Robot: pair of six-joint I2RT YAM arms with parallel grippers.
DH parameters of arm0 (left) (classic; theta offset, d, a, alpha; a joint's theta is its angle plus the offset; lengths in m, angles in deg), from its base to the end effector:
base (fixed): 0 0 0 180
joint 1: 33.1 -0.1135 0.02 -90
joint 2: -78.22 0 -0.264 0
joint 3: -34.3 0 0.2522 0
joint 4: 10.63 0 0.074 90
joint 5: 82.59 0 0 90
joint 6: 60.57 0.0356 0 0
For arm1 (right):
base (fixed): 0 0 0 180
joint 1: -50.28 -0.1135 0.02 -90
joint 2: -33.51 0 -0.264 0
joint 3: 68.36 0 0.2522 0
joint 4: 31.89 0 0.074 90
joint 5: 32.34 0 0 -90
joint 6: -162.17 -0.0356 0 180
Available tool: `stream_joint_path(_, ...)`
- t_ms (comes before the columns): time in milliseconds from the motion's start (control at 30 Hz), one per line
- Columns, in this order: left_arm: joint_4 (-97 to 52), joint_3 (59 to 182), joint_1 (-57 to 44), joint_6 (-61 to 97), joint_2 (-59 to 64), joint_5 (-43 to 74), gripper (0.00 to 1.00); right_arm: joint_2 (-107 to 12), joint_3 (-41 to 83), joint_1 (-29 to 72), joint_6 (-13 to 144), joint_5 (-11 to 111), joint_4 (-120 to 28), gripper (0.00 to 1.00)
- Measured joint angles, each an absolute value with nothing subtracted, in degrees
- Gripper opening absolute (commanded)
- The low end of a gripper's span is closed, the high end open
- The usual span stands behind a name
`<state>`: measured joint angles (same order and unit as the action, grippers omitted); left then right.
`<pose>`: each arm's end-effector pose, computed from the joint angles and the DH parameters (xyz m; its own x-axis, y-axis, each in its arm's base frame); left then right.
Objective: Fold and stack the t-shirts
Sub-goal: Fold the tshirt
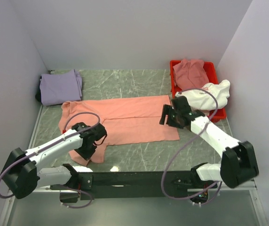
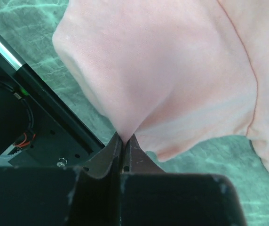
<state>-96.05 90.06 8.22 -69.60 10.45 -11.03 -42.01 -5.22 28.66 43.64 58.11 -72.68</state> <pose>0.1222 -0.0925 0.1985 -0.5321 -0.7797 -0.3301 -0.8386 0.5390 0.0785 0.2474 0.0978 0.2273 -0.8276 0.1857 -0.5297 0.0355 0.9591 0.2808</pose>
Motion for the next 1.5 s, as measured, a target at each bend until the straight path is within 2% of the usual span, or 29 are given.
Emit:
stream_joint_path(167,-96.44,90.06,8.24,-68.74,13.58,-11.36,0.02,-33.4,-13.28,28.61,41.04,57.74,-74.19,0.81)
stream_joint_path(367,-94.63,88.34,8.24,-67.67,16.7,-10.7,0.02,-32.59,-18.9,32.11,38.68,60.08,-74.91,0.77)
stream_joint_path(533,-93.62,87.38,8.22,-67.28,18.98,-10.44,0.04,-34.84,-19.58,37.33,38.57,60.34,-74.03,0.65)
stream_joint_path(600,-93.1,87.38,8.22,-67.17,20.03,-10.46,0.05,-35.87,-19.58,37.51,38.66,60.14,-73.01,0.55)
stream_joint_path(667,-92.68,87.38,8.24,-67.06,20.79,-10.48,0.05,-37.18,-19.58,37.53,38.61,60.01,-71.91,0.5)
stream_joint_path(833,-92.55,87.38,8.22,-66.84,21.1,-10.53,0.05,-40.33,-20.04,37.53,38.55,59.95,-70.69,0.45)
stream_joint_path(933,-92.53,87.38,8.24,-66.75,21.38,-10.53,0.04,-40.51,-20.3,37.53,38.57,59.92,-70.3,0.33)
stream_joint_path(967,-92.53,87.38,8.22,-66.73,21.6,-10.53,0.03,-40.44,-20.45,37.53,38.61,59.92,-70.3,0.24)
stream_joint_path(1033,-92.6,87.38,8.22,-66.78,22.34,-10.51,0.02,-40.05,-20.96,37.53,38.59,59.84,-70.3,0.15)
stream_joint_path(1067,-92.68,87.38,8.22,-66.8,22.74,-10.51,0.02,-39.54,-21.3,37.53,38.57,59.77,-70.34,0.08)
stream_joint_path(1133,-93.16,87.38,8.24,-66.89,23.44,-10.51,0.01,-38.38,-22.2,37.53,38.57,59.53,-70.62,0.01)
stream_joint_path(1500,-98.45,87.38,8.24,-67.34,27.61,-9.22,0.01,-31.15,-23.95,35.98,37.89,58.09,-77.25,0.0)
